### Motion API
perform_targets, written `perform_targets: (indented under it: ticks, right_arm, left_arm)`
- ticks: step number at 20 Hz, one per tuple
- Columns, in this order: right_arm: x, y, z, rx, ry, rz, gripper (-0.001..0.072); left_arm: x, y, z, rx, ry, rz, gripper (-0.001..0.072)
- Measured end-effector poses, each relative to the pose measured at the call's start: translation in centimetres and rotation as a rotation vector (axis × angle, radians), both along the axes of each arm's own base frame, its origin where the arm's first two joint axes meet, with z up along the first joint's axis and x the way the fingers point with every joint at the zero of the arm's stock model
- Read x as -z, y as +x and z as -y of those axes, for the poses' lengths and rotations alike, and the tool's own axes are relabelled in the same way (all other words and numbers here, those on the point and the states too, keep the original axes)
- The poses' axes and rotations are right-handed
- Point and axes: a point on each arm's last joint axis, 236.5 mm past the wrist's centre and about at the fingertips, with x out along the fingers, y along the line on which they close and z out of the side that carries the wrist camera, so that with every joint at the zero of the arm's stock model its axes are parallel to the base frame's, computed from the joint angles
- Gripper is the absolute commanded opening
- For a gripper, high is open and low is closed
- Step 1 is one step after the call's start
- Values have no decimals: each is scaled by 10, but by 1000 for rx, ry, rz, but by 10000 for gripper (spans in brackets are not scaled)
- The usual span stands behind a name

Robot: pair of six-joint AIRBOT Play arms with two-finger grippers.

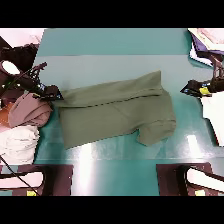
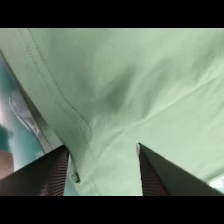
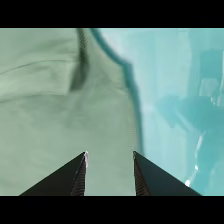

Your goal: Fold the shirts.

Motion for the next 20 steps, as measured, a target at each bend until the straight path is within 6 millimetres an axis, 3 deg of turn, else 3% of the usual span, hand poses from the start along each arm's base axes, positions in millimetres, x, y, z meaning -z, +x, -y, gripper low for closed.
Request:
perform_targets:
  ticks: [2, 4, 11, 20]
  right_arm:
    - [6, 8, -14, -18, 9, 15, 350]
    - [15, 22, -24, -28, 26, 19, 504]
    - [47, 78, -45, -55, 133, -28, 510]
    - [77, 123, -46, -107, 157, -71, 508]
  left_arm:
    - [0, 0, 0, -9, -2, -2, 500]
    - [0, 0, 0, -13, -3, -5, 500]
    - [0, -1, 0, -16, -5, -10, 500]
    - [-1, 5, 0, -31, -8, 11, 500]
